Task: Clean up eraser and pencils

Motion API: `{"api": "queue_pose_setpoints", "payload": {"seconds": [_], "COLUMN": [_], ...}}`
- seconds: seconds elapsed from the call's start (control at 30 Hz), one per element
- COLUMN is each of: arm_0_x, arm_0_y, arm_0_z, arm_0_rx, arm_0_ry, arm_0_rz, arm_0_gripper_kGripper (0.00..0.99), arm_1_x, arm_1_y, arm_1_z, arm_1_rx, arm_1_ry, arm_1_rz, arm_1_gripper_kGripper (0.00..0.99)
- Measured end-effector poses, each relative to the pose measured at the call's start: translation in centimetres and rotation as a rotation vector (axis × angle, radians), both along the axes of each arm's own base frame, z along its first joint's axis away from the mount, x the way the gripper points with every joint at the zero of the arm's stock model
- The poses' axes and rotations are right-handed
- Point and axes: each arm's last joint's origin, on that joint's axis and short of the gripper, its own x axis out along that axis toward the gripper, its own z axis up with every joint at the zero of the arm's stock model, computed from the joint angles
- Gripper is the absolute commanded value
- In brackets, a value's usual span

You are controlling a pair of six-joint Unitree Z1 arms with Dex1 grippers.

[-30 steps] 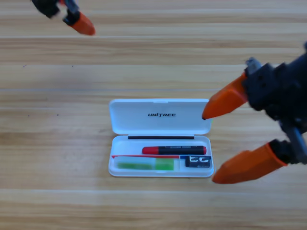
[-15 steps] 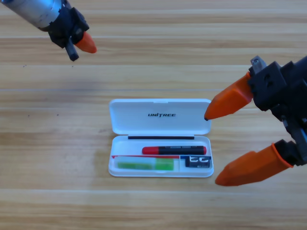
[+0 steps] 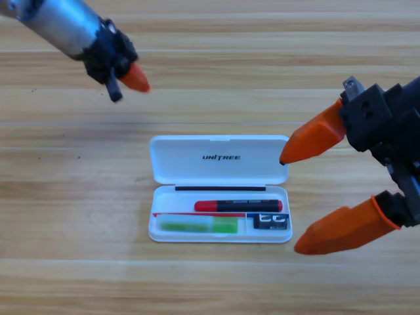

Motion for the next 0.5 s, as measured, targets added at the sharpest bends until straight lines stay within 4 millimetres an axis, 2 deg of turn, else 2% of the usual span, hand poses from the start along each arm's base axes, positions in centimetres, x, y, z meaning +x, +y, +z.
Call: {"api": "queue_pose_setpoints", "payload": {"seconds": [0.2, 0.5], "arm_0_x": [-0.4, -1.6], "arm_0_y": [-2.0, -4.4], "arm_0_z": [-2.0, -3.2], "arm_0_rx": [0.001, 0.009], "arm_0_ry": [0.056, 0.087], "arm_0_rz": [-0.059, -0.125], "arm_0_gripper_kGripper": [0.0, 0.0], "arm_1_x": [0.0, 0.0], "arm_1_y": [0.0, 0.0], "arm_1_z": [0.0, 0.0], "arm_1_rx": [0.0, 0.001], "arm_1_ry": [0.0, 0.004], "arm_1_rz": [0.0, -0.001], "arm_1_gripper_kGripper": [0.942, 0.942]}}
